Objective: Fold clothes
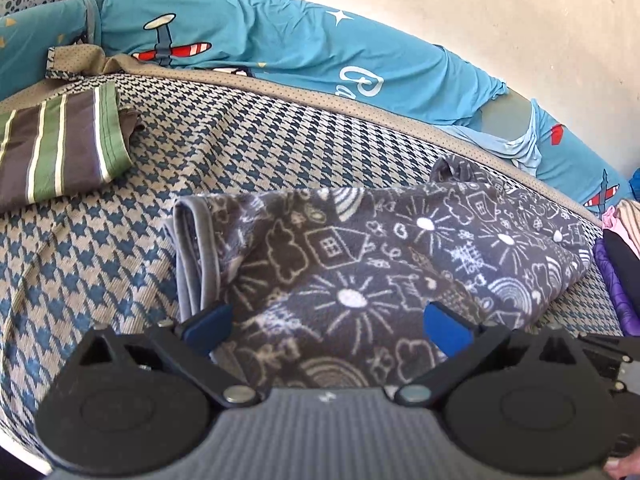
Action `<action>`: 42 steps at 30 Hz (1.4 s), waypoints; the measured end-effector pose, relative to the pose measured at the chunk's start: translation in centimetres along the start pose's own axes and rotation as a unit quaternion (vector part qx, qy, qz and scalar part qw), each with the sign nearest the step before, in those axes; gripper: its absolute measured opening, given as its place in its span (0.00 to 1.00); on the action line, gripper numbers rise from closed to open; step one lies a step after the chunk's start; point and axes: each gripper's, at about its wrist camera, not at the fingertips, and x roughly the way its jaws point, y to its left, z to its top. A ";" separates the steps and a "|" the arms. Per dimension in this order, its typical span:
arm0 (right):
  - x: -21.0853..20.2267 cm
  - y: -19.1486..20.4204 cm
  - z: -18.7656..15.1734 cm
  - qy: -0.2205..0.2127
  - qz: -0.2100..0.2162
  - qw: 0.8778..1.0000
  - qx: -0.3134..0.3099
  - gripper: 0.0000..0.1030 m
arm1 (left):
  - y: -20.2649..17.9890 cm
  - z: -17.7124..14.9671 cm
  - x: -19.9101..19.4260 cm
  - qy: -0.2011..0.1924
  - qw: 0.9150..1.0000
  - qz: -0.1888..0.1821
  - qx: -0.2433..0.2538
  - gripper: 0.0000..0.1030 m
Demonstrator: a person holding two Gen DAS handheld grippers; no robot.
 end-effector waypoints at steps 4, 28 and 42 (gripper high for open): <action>-1.1 1.2 0.1 -0.015 0.022 1.000 -0.010 0.02 | 0.4 0.1 -0.6 -0.004 1.000 -0.010 -0.014 1.00; -2.9 11.3 -0.3 -0.060 0.135 0.977 -0.152 0.35 | 3.4 0.1 0.1 0.036 0.998 0.008 -0.059 1.00; -1.6 15.6 -0.8 -0.067 0.117 0.952 -0.275 0.49 | 3.9 0.8 0.5 0.061 0.994 -0.002 -0.086 1.00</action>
